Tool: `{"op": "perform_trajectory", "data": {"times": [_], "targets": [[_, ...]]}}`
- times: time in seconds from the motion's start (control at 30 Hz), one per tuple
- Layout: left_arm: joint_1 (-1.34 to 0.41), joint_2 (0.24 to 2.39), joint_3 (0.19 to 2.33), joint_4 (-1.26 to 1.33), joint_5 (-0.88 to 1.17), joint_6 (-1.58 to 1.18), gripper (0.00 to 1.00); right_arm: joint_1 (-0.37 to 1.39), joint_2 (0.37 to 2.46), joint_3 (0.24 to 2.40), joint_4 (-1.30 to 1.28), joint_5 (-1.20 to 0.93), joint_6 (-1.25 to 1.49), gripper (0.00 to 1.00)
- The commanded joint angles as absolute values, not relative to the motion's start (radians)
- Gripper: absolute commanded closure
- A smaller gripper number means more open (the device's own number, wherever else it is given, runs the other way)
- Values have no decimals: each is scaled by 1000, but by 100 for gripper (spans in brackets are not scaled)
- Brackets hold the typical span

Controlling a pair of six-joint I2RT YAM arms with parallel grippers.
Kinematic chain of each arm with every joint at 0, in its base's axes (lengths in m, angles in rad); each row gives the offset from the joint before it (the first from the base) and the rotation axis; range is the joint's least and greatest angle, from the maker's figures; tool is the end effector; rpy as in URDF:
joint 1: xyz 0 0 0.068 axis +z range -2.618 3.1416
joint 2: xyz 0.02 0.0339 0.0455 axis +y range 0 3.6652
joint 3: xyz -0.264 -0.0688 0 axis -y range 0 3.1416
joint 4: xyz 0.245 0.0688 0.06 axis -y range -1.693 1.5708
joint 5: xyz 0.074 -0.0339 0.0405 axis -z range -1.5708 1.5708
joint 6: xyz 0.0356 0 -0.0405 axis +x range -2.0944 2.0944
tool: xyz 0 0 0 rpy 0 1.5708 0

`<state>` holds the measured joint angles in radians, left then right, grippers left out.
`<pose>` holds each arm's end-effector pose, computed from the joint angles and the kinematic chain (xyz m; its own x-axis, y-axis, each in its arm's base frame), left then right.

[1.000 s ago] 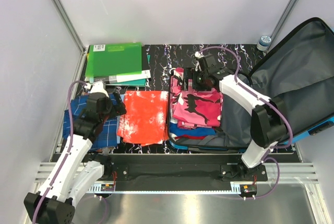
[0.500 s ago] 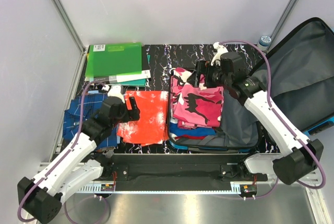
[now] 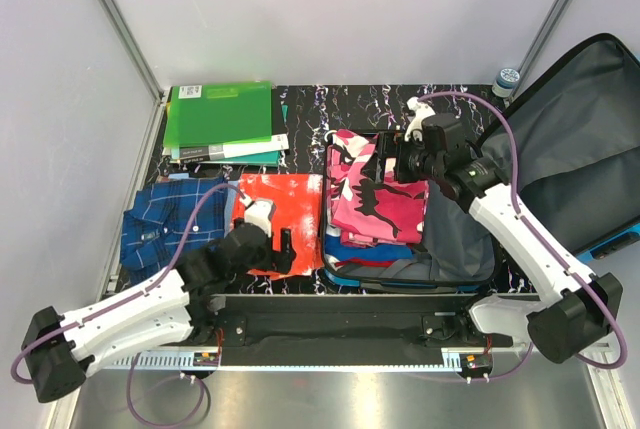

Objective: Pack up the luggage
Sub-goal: Pick up the clothes at the center of the board.

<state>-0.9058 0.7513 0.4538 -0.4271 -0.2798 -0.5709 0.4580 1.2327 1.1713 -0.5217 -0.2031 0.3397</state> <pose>0.1064 -0.1198 0.2075 -0.6839 0.0305 -0.7289 0.3080 0.9178 -0.2506 0.2404 0.1265 0.3475 -0.6603 0.0384 -0.7500 -0.3862 0.8392 0.3829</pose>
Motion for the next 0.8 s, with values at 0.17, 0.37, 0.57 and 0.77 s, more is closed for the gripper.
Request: {"op": "perform_trajectory", "data": {"times": [0.17, 0.37, 0.57, 0.77], "targets": [[-1022, 802, 342, -123, -325, -420, 5, 463, 1163, 1131, -506, -241, 295, 0], [-1063, 946, 377, -94, -347, -405, 5, 463, 1132, 1129, -500, -253, 279, 0], [-1153, 974, 390, -127, -403, -455, 4, 463, 1123, 1124, -499, -265, 262, 0], [-1184, 1029, 402, -167, -423, -517, 4, 465, 1112, 1124, -500, -276, 249, 0]]}}
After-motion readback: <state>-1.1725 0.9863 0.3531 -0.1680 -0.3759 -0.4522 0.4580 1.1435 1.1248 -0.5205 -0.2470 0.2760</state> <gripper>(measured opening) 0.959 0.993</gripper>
